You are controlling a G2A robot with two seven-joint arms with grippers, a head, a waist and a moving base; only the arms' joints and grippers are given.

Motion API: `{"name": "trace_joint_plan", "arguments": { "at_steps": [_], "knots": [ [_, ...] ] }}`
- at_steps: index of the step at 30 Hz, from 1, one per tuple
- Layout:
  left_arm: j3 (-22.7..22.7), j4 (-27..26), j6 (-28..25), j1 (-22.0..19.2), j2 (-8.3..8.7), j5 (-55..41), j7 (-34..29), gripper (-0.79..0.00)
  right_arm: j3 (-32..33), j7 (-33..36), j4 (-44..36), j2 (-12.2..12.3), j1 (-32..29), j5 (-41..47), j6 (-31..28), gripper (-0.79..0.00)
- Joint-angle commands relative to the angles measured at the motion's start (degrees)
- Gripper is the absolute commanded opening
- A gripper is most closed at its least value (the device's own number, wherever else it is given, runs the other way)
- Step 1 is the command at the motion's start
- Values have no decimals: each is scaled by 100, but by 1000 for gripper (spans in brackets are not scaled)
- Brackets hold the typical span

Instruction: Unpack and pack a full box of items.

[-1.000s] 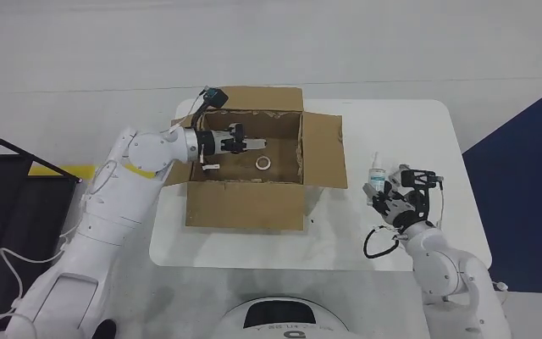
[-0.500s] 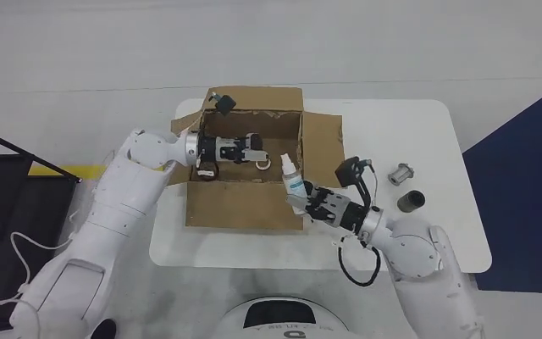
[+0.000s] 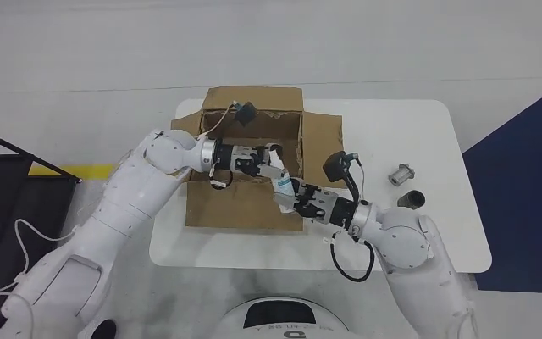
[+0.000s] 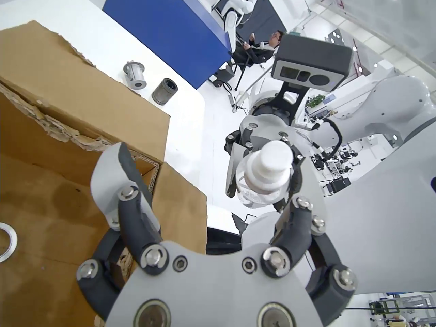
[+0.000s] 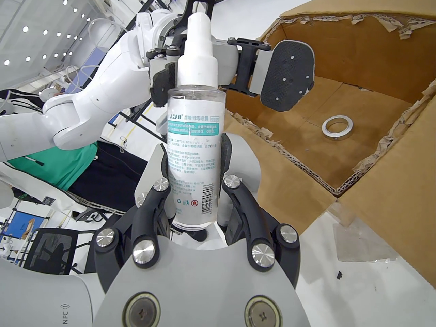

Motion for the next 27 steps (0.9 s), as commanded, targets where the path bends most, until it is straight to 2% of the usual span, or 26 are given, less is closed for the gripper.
{"name": "trace_joint_plan", "arguments": {
  "at_steps": [1, 4, 5, 16, 17, 18, 19, 20, 23, 27],
  "knots": [
    [137, -27, -83, -55, 35, -15, 85, -459, -23, -38, 32, 10, 5, -5, 29, -785],
    [358, -119, -227, -134, 96, -41, 228, -659, -49, -108, 54, 25, 0, 16, 73, -785],
    [429, -145, -276, -169, 121, -37, 277, -773, -46, -136, 63, 30, -3, 28, 96, -785],
    [951, 15, -719, -438, 391, -103, 721, -785, -36, -193, 41, 100, -6, 208, 144, -785],
    [970, 21, -745, -448, 412, -107, 747, -785, -63, -149, 44, 106, 17, 224, 135, -733],
    [983, 31, -768, -457, 433, -108, 770, -785, -92, -117, 58, 110, 42, 272, 117, -514],
    [981, 60, -779, -468, 455, -102, 782, -785, -118, -79, 83, 115, 72, 341, 102, -409],
    [958, 101, -788, -484, 478, -81, 790, -785, -123, -53, 106, 121, 108, 354, 111, 0],
    [708, 317, -783, -522, 575, 35, 813, -785, -126, -38, 118, 139, 164, 376, 148, 0],
    [88, 338, -640, -388, 800, 488, 1055, -785, 57, -162, 81, 177, 51, 461, 111, 0]
  ]
}}
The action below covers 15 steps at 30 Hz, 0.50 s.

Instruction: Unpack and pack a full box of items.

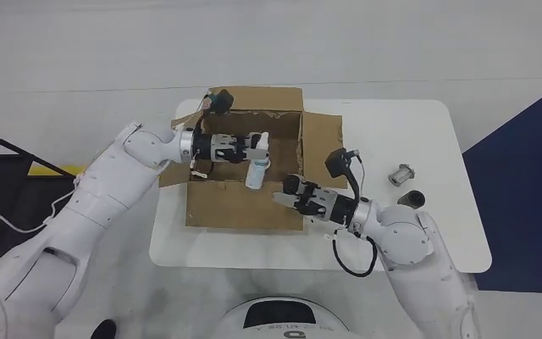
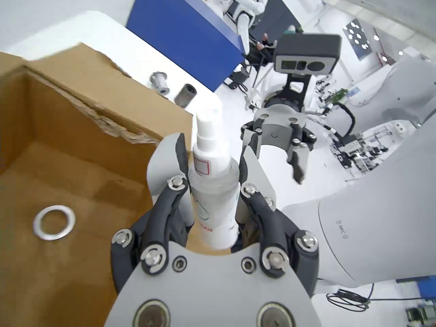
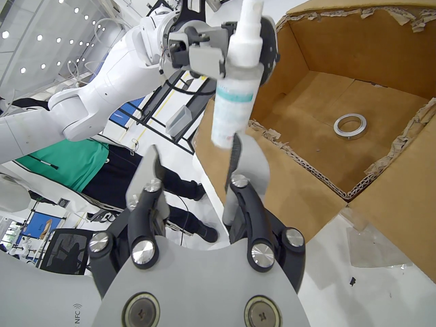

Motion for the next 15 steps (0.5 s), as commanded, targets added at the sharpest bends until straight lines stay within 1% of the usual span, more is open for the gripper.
{"name": "trace_joint_plan", "arguments": {
  "at_steps": [1, 4, 7, 9, 11, 14, 15],
  "knots": [
    [-340, -124, 160, 156, 129, 263, 136, -785, 116, -64, -13, 21, -92, 64, -53, 0],
    [-684, -326, 491, 440, 261, 377, 330, -785, 266, -160, -10, 52, -235, 135, -132, 0],
    [-804, -520, 892, 549, 307, 642, 368, -785, 395, -267, -3, 79, -365, 206, -224, 0],
    [-761, -671, 1154, 566, 287, 931, 471, -785, 468, -332, -14, 95, -445, 217, -239, 0],
    [-684, -703, 1513, 525, 244, 1324, 654, -785, 533, -398, -57, 110, -524, 198, -243, 0],
    [-501, -666, 2404, 379, 137, 2099, 1139, -785, 671, -575, -150, 132, -673, 127, -244, 0],
    [-410, -630, 2775, 314, 88, 2357, 1285, -785, 721, -651, -193, 138, -740, 128, -269, 0]
  ]
}}
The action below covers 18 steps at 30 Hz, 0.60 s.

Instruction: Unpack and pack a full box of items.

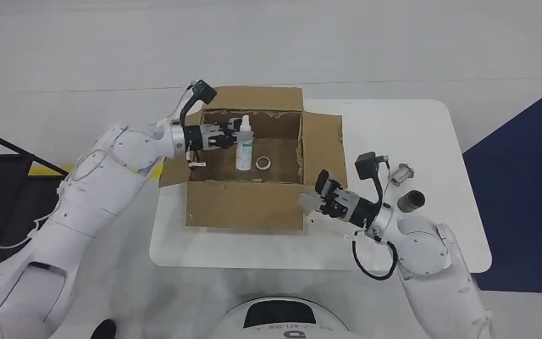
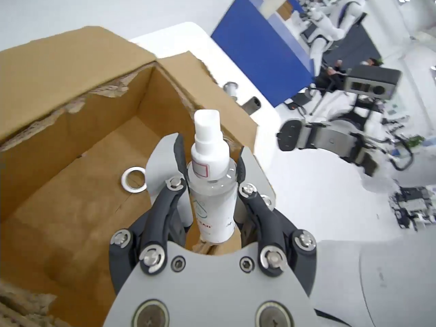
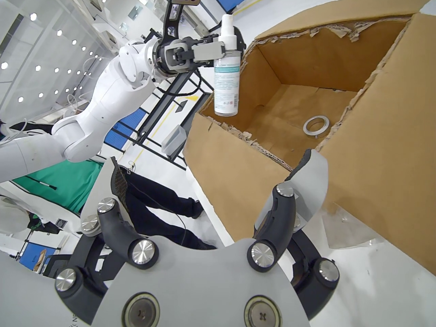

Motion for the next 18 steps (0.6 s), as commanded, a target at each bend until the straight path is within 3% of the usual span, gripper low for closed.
{"name": "trace_joint_plan", "arguments": {
  "at_steps": [1, 4, 9, 12, 13, 18],
  "knots": [
    [212, 27, 754, -122, -108, 488, 292, -785, 103, -140, -80, 13, -136, -13, -53, 0],
    [572, 201, 1480, -383, -294, 778, 202, -785, 268, -365, -213, 32, -376, -73, -120, 0],
    [1368, 751, 2476, -969, -681, 1325, -773, -760, 440, -619, -333, 58, -660, -161, -259, 0],
    [1679, 1077, 2742, -1179, -901, 1652, -715, -416, 496, -793, -377, 65, -772, -299, -153, 0],
    [1741, 1168, 2754, -1220, -961, 1693, -687, 0, 504, -839, -396, 67, -807, -351, -113, 0],
    [1840, 1551, 2708, -1381, -1162, 1720, -634, 0, 558, -948, -485, 83, -946, -442, -42, 0]
  ]
}}
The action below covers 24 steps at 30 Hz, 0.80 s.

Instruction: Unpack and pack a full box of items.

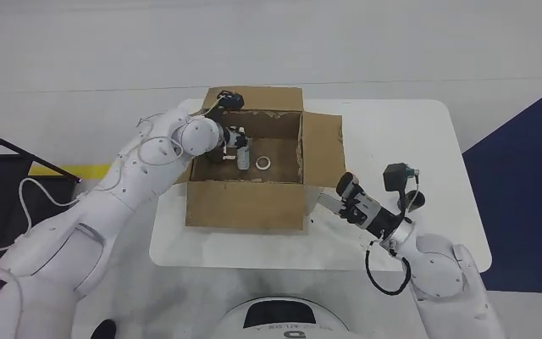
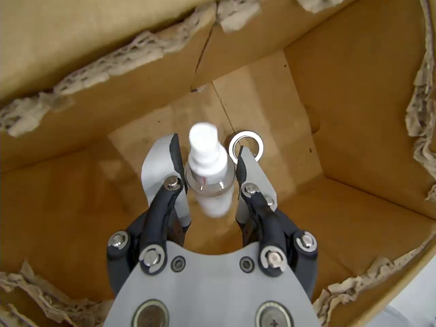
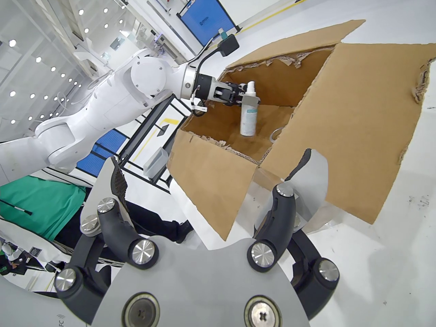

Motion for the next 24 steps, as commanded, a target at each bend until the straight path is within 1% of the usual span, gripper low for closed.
{"name": "trace_joint_plan", "arguments": {
  "at_steps": [1, 3, 6, 8, 10, 12, 14, 16, 18, 19, 22, 24],
  "knots": [
    [-14, 102, -34, -51, -51, -3, 22, 0, 17, 0, -44, 8, -43, -21, 34, 0],
    [-85, 119, -139, -58, -69, -41, 134, 0, 18, 46, -67, 14, -62, -26, 72, 0],
    [-361, 71, -595, 59, -15, -405, 273, 0, 18, 46, -67, 14, -62, -26, 72, 0],
    [-674, 19, -1133, 229, 75, -893, 323, 0, 18, 46, -67, 14, -62, -26, 72, 0],
    [-1064, -28, -1787, 449, 198, -1521, 260, 0, 18, 46, -67, 14, -62, -26, 72, 0],
    [-1447, -123, -2301, 661, 330, -1977, 180, 0, 25, 28, -49, 14, -57, -51, 113, 0],
    [-1796, -312, -2613, 897, 463, -2201, 150, 0, 63, -149, -1, 8, -1, -333, 512, 0],
    [-2151, -531, -2892, 1183, 598, -2405, 115, 0, 187, -438, 133, -6, 74, -334, 921, 0],
    [-2476, -797, -3013, 1462, 720, -2501, 86, 0, 412, -710, 362, -15, 207, -456, 1551, 0],
    [-2526, -842, -3019, 1506, 740, -2502, 80, 0, 517, -782, 509, -16, 300, -593, 1912, 0],
    [-2526, -842, -3019, 1506, 740, -2502, 80, 0, 584, -704, 854, -11, 669, -1120, 2860, 0],
    [-2526, -842, -3019, 1506, 740, -2502, 80, 0, 517, -531, 1056, -8, 953, -1309, 3215, 0]
  ]
}}
